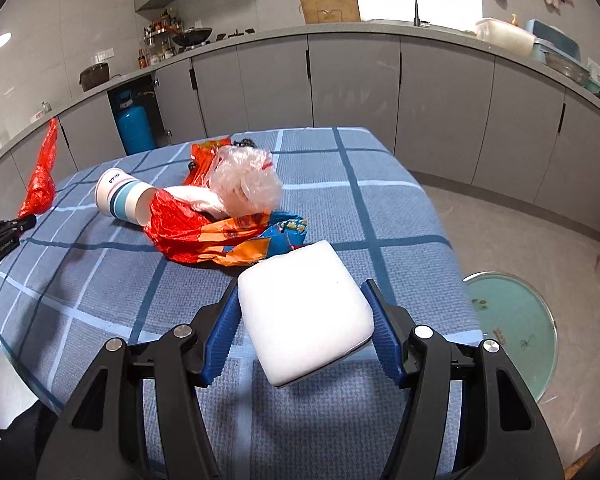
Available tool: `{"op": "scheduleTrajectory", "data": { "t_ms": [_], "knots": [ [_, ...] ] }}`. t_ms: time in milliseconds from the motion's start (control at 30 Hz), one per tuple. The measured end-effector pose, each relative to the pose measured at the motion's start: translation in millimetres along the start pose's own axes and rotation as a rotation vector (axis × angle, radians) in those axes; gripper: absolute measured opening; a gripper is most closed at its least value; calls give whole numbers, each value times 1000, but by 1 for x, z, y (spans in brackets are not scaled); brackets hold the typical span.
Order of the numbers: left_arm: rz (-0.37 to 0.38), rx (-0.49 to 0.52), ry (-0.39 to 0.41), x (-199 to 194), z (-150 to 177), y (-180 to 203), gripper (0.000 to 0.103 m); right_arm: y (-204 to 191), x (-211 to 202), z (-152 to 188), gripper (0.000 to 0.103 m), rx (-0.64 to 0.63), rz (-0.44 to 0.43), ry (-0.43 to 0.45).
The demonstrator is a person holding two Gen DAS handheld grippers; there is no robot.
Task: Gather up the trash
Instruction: 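Grasp the red bag with the left gripper while the right gripper grasps the white sponge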
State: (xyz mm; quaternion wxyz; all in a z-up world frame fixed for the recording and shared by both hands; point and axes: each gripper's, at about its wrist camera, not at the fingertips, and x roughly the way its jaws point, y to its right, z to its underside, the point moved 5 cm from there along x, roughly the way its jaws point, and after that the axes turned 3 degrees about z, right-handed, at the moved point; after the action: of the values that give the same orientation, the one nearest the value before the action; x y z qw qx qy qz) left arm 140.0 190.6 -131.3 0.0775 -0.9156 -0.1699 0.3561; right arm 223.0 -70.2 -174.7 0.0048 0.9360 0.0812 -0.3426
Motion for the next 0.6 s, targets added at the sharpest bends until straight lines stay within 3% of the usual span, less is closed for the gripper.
{"op": "scheduleTrajectory", "data": {
  "t_ms": [200, 600],
  "knots": [
    [35, 40, 69, -22, -22, 22, 5, 29, -6, -5, 60, 41, 69, 4],
    [189, 176, 165, -47, -57, 115, 5, 76, -10, -5, 60, 92, 182, -8]
  ]
}}
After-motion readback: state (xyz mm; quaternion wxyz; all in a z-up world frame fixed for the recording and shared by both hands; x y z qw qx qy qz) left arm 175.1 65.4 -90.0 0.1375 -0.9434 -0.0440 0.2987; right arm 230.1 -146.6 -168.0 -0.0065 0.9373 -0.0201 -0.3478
